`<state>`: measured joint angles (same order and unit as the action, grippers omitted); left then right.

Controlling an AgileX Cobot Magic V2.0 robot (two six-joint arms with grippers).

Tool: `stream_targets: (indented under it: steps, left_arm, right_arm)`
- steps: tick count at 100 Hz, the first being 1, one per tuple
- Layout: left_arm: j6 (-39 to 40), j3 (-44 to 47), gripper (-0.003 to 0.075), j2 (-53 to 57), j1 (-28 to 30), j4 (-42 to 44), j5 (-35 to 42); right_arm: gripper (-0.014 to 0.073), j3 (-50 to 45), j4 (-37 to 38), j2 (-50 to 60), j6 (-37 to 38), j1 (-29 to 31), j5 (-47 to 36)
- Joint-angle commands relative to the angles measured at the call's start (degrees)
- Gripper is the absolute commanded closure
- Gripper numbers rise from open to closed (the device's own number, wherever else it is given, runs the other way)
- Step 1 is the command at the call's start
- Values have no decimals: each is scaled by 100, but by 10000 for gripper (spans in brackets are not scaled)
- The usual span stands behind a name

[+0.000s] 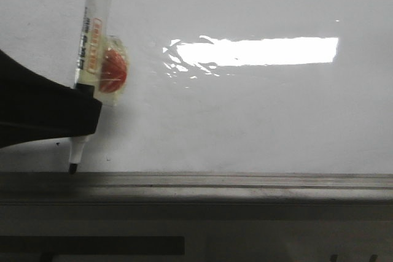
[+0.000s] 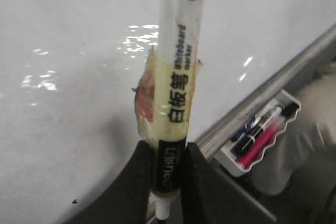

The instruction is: Write number 6 on whiteboard

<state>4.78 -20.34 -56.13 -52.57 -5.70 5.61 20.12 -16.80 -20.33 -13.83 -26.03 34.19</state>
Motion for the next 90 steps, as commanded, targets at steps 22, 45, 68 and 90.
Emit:
stream_targets:
  steps: [22, 45, 68, 90]
  left_arm:
    - [3, -950, 739, 82, -71, 1970, -1083]
    - [3, -961, 739, 82, -71, 2925, -1124]
    - [3, -961, 739, 148, -131, 3597, -1124]
    - [3, -961, 739, 268, -484, 3926, -1124]
  right_arm:
    - [657, 1148, -350, -1873, -401, -1105, -688]
    - [473, 1790, -350, -2834, -401, -1898, -1124]
    - [208, 2123, -378, -3247, -401, -2377, -1506]
    - [208, 2409, -464, -3552, -401, -2629, -1878]
